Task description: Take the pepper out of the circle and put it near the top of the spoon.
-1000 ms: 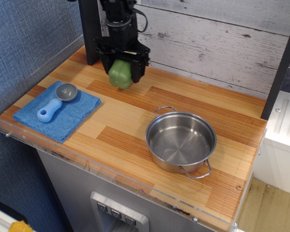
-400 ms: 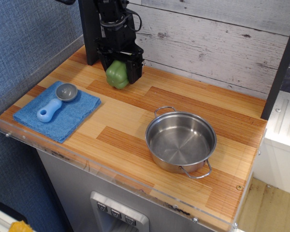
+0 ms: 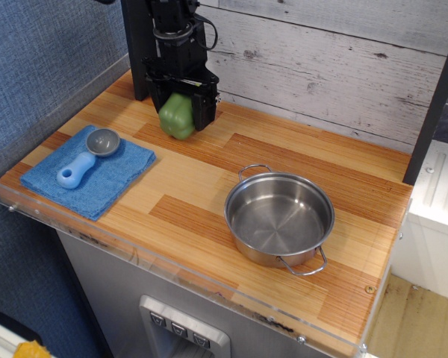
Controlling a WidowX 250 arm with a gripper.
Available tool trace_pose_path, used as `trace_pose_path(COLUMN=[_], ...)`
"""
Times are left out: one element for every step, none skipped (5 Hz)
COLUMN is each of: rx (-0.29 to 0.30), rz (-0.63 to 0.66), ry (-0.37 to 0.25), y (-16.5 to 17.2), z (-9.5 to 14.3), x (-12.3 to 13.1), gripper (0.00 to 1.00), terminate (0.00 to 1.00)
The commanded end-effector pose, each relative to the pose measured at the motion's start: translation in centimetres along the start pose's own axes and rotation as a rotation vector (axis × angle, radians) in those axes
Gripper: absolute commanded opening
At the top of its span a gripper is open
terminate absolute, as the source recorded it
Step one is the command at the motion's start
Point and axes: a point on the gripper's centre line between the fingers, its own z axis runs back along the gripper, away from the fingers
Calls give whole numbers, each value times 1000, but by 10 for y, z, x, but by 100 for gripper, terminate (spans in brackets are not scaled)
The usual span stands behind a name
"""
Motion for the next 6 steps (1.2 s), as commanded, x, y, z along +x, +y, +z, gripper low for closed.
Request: trace_pose_path(rx=[7, 15, 19, 45, 53, 72], rz=[-22, -19, -34, -33, -24, -33], ry=[-74, -122, -173, -170, -140, -125], y=[-4, -6, -17, -38, -63, -87], z=[39, 65, 95, 114, 115, 117], x=[7, 8, 7, -1, -14, -33], gripper=[100, 100, 100, 100, 100, 100], terminate=[0, 0, 0, 0, 0, 0])
